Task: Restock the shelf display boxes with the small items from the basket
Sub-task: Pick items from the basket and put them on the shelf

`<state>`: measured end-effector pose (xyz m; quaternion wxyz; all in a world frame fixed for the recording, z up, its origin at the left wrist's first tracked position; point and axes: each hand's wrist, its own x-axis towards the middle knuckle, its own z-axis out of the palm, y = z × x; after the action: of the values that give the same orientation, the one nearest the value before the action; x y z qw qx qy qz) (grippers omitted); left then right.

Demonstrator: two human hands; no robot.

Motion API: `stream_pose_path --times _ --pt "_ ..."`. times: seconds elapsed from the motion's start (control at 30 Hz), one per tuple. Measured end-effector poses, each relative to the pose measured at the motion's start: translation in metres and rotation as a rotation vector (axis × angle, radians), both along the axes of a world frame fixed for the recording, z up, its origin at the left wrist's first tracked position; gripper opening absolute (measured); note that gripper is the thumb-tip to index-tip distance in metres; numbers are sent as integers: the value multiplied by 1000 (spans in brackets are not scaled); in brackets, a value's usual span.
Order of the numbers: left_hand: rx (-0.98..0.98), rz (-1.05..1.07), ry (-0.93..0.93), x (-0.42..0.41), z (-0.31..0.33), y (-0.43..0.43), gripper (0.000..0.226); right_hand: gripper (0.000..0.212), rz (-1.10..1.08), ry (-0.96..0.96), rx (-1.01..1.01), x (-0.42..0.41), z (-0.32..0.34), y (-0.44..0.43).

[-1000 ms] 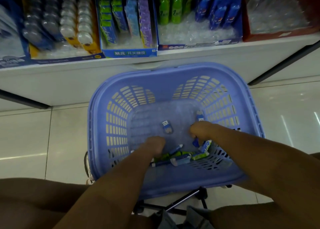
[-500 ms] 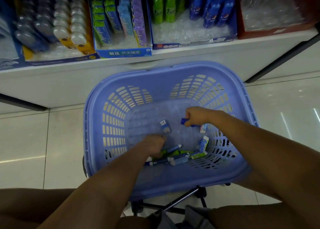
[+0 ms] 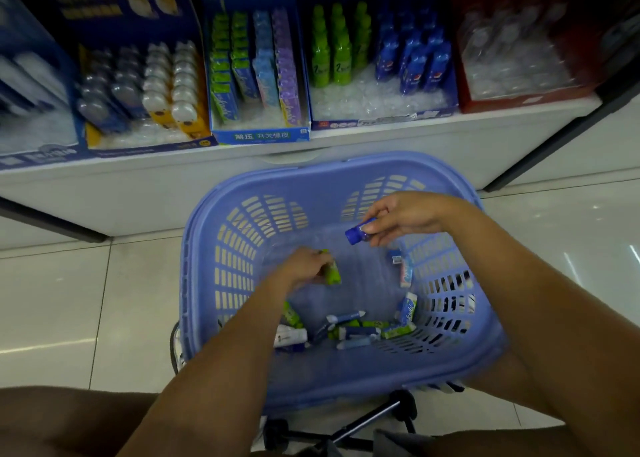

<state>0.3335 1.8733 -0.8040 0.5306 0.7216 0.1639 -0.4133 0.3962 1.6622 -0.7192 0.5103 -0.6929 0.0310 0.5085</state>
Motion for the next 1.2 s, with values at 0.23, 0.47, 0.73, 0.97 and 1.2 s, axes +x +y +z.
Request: stream_pose_path --times 0.23,0.47,0.73,0.97,1.2 --pt "-537 328 6 32 96 -21 20 17 -51 -346 12 14 70 -4" --pt "-694 347 -251 35 137 -25 24 22 -263 -495 165 10 119 1" --pt "-876 394 -251 46 157 -33 32 21 -323 -631 130 14 143 4" --pt "-552 564 -239 58 165 -37 45 18 -506 -1178 -215 53 155 -6" --pt "-633 566 -249 61 171 -40 43 27 -187 -1227 -562 98 146 -7"
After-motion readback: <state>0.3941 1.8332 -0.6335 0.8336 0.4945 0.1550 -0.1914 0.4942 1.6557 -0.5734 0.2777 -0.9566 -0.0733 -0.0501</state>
